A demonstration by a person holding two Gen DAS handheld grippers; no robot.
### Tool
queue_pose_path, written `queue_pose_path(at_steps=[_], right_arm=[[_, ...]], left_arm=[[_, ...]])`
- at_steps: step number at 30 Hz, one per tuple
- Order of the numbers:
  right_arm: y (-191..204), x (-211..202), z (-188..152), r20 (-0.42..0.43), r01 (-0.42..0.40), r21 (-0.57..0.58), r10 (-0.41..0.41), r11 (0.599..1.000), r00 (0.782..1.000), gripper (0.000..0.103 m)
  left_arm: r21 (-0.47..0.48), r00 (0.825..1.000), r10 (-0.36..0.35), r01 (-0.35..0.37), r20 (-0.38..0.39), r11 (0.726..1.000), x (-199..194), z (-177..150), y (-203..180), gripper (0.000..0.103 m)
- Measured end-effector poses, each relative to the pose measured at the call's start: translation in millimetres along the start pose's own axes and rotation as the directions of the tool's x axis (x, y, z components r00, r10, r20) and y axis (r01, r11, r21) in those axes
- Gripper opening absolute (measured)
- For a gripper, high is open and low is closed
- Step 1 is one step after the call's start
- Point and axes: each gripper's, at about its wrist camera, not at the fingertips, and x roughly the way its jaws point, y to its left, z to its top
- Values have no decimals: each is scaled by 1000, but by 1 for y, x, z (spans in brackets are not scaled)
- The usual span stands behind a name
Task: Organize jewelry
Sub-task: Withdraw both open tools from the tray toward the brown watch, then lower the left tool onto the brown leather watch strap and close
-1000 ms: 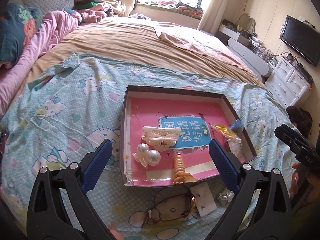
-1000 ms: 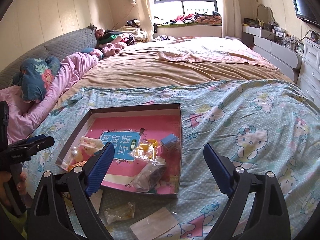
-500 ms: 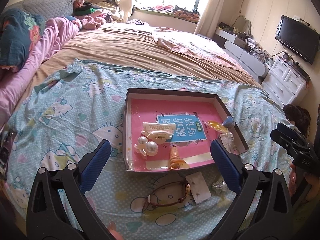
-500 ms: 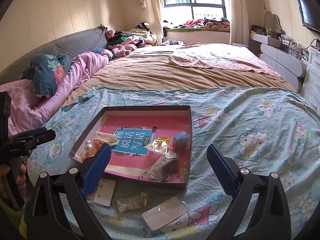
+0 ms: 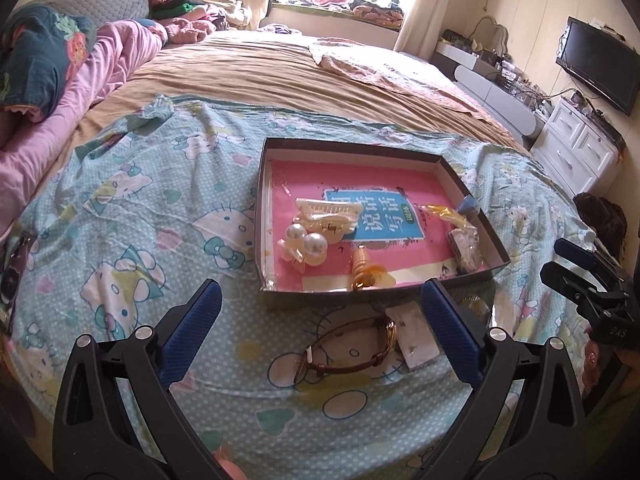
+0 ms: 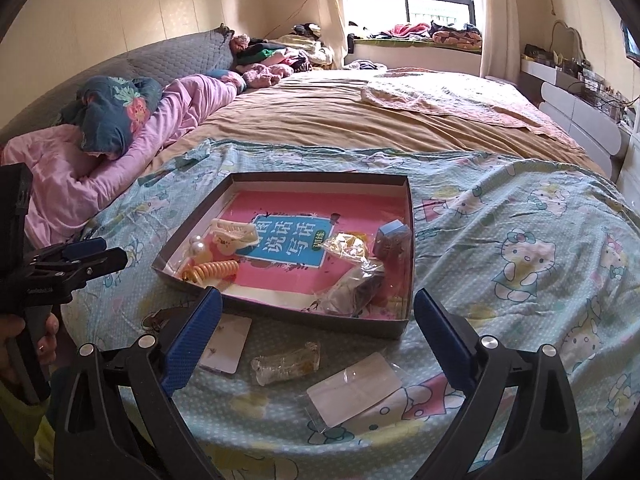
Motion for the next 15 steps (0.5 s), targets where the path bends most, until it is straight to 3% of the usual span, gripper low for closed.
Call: queue_pose_path(at_steps=[15], right_arm=[[13,13,-27,-68,-26,-57,22,998,997,96]], left_arm=[[8,997,43,-42,-66,999,16,-30,6,93]])
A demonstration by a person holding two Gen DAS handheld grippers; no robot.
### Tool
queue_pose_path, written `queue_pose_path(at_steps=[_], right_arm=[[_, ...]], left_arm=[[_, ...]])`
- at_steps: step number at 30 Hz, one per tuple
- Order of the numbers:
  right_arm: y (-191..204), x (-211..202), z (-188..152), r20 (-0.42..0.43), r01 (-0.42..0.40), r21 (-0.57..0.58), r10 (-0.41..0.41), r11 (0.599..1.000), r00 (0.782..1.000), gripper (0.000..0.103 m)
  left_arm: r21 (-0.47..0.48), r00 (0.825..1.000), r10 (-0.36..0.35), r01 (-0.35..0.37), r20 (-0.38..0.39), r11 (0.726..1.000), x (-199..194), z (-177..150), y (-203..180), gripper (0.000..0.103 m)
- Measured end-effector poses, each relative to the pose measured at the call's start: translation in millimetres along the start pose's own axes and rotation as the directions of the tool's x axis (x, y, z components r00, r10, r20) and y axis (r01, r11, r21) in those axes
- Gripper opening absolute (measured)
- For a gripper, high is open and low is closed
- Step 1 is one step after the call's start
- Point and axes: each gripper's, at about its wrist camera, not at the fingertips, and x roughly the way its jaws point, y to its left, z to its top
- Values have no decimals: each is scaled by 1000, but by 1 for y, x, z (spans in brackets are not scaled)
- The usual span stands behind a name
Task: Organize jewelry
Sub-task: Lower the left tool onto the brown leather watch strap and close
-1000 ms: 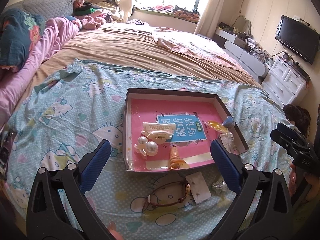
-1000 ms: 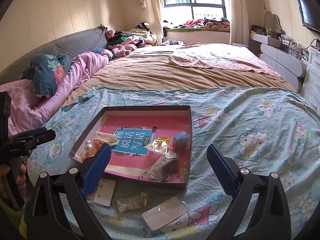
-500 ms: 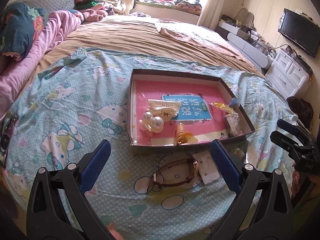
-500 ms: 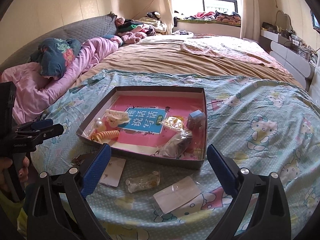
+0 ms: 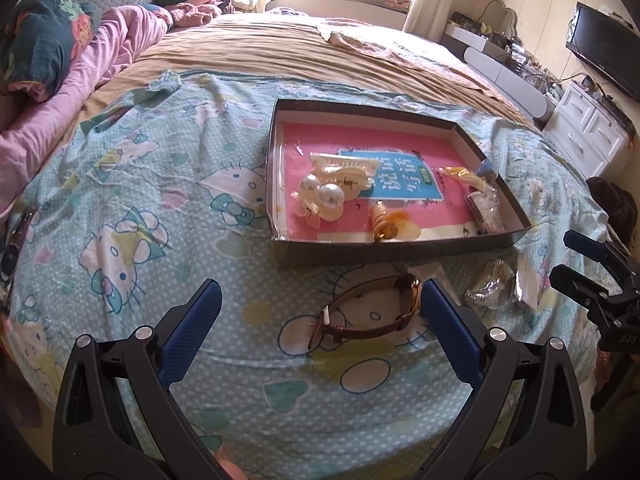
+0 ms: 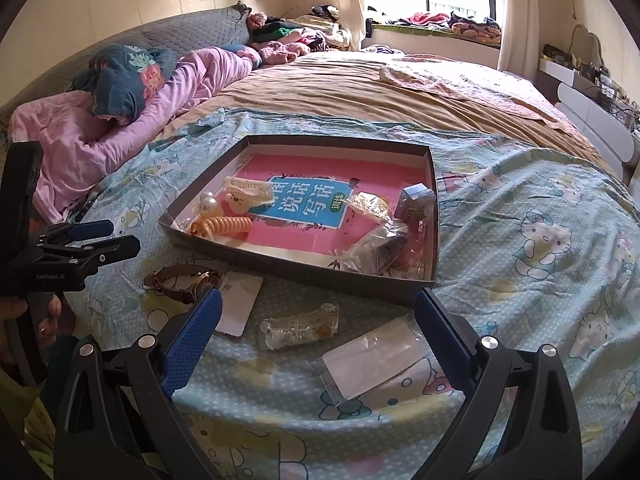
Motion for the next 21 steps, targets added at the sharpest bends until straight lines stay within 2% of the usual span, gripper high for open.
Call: queue_pose_path(at_steps=[13,21], right_arm=[[9,27,-15,-81,18,-90,-25,996,996,96],[12,48,-17,-123,23,-134,-40,991,992,96]], left_arm=[[-38,997,14,-17,-76,999,21,-17,11,93],[-101,993,-43,32,-108,994,29,-21,16,93]])
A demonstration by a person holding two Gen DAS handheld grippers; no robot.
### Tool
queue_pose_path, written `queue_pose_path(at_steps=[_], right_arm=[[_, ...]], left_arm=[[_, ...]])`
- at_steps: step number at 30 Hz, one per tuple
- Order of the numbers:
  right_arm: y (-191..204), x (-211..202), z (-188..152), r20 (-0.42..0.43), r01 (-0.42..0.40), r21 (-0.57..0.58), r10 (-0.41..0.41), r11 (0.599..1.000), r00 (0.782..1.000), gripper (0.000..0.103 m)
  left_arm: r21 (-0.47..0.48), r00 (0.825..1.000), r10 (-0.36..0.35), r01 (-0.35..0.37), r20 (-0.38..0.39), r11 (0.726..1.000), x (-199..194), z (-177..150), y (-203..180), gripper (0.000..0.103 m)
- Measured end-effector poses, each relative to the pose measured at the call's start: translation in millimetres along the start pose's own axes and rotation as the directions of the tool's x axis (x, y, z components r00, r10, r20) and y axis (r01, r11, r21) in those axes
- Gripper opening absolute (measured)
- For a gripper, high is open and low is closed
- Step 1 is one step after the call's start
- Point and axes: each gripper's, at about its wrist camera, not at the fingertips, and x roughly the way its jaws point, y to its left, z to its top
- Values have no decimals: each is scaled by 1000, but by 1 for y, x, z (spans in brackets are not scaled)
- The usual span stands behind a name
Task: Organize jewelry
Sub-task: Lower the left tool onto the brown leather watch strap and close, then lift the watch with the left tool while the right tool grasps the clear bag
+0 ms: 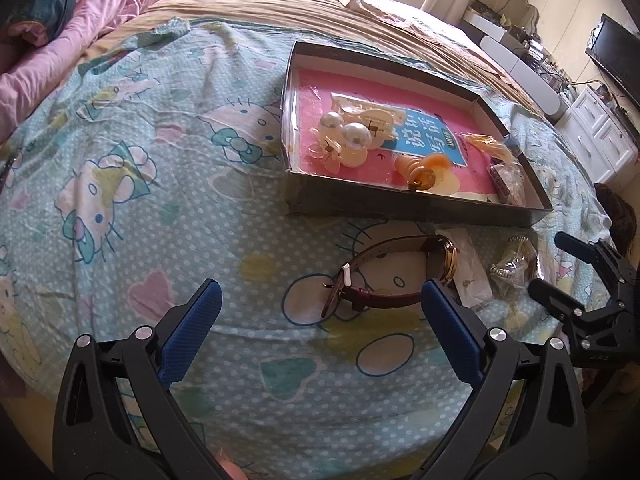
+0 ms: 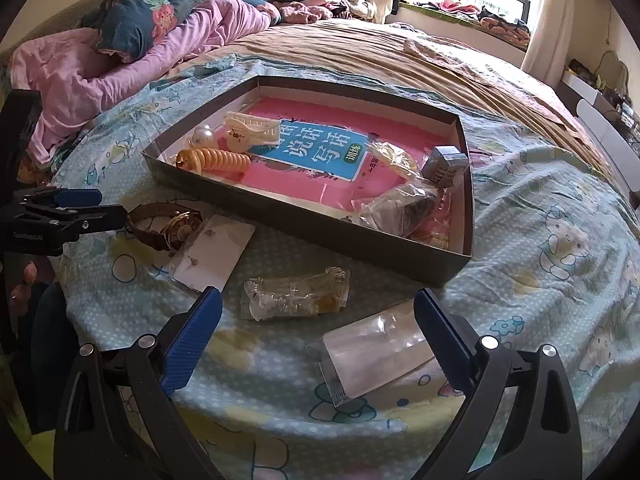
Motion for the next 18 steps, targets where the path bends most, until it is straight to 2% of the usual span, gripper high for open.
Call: queue_pose_path(at_steps=[4,6,8,9,11,15,17,18], right_arm=[[3,9,1,-18,3,-23,-3,1000,1000,96],[5,12,1,-21,4,-33,-5,999,1000,96],[4,15,1,-27,7,-36,-8,999,1000,96],[4,16,1,-28,5,-35,-6,999,1000,96],[3,18,2,-31,3,-34,-4,999,1000,96],[3,20,3,-39,3,-37,-5,999,999,96],[3,23,3,-44,3,-40,-5,999,999,96],[3,24,4,-46,4,-42,-6,999,999,96]], left_arm=[[-18,1000,-25,25,-10,1000,5,2,-1,93],[-17,999,-33,33,-13,999,7,5,-3,86],[-14,999,-38,37,-18,999,10,7,-5,71],[-11,999,-39,39,-22,999,12,8,-6,69],[-1,999,-36,36,-30,999,16,9,-9,56],[35,999,-15,17,-48,999,22,11,-18,51],[49,998,-18,20,-52,999,24,12,-23,41],[57,998,-13,16,-54,998,25,12,-25,40]])
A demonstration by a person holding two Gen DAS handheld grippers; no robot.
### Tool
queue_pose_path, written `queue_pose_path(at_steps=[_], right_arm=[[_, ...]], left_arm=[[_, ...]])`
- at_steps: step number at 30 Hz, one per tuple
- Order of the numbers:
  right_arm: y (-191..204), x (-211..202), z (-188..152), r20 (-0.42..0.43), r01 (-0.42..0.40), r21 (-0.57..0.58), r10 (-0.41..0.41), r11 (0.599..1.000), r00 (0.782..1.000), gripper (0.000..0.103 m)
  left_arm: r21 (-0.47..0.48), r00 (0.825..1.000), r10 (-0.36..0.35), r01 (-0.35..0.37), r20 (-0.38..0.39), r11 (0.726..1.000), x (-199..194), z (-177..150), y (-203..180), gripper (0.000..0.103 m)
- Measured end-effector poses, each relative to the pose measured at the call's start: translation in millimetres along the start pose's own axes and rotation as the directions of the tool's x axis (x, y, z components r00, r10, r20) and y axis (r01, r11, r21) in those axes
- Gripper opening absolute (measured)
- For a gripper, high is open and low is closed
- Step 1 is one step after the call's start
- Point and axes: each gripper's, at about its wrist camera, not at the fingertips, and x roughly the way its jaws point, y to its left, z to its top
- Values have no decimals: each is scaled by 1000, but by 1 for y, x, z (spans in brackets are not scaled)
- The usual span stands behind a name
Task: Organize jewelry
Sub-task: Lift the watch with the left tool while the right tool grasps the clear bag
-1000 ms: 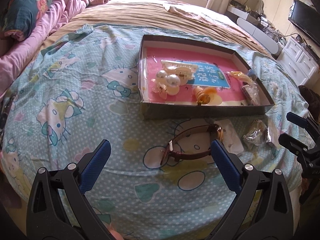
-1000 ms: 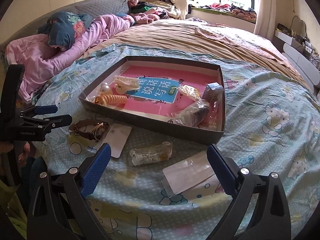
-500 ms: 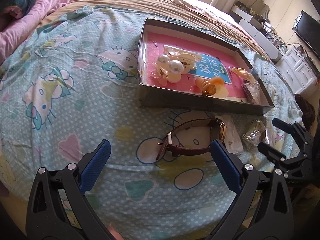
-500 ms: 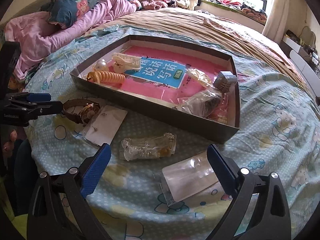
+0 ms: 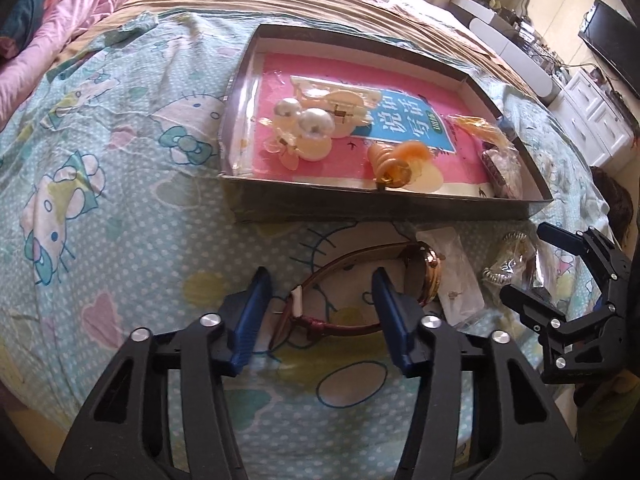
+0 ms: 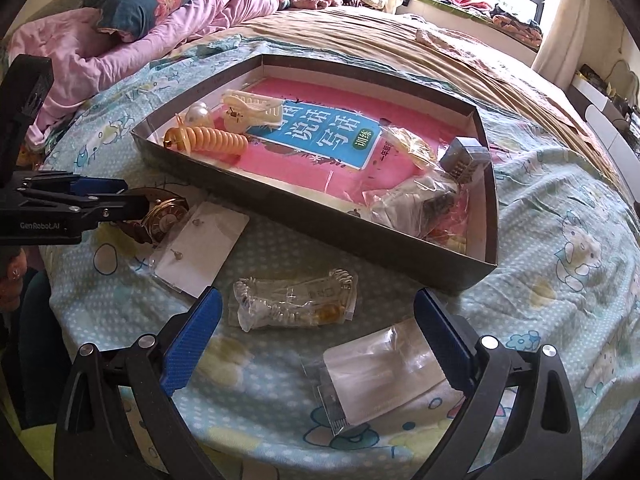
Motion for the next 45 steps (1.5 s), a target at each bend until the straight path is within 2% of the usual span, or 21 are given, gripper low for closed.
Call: queue_pose_path(at_steps=[3,5,13,14,15,17,18,25,39,42,45], right_arm=[[0,5,3,-11,6,-8,-6,1000,1000,96],[0,9,4,-17,3,-12,-4,1000,1000,96],[-1,19,3,-28,-30,-4,30,1000,999,94],[-1,19,3,-26,-44,-3,44,999,999,91],[-1,19,2,-26,-65,0,65,998,998,82],[0,18,1,-29,-107,10,107,994,994,69],[0,17,1,-26,-107,15,108,994,994,68],[1,0,-1,8,-154,39,154,987,988,67],[-9,-51,8,125,-157,63,148,986,981,66],[-10,-53,11,135,-157,67,146,985,980,66],[-10,-55,12,141,-159,68,148,985,979,66]], left_arm=[[45,999,34,-34,6,998,2,0,-7,28],[67,999,34,-34,8,997,3,-2,-9,16],[98,999,40,-43,30,994,-3,-8,-12,13],[100,999,38,-41,33,994,-5,-9,-12,12],[100,999,37,-40,36,994,-6,-10,-12,7],[90,999,21,-24,41,996,-10,-11,-10,7],[88,999,18,-22,41,996,-11,-11,-10,7],[80,997,6,-12,79,997,-29,-11,-9,7],[78,979,-21,6,201,997,-83,4,-12,0],[80,981,-18,2,193,997,-83,6,-10,0],[58,989,-28,20,145,998,-72,4,-2,0]])
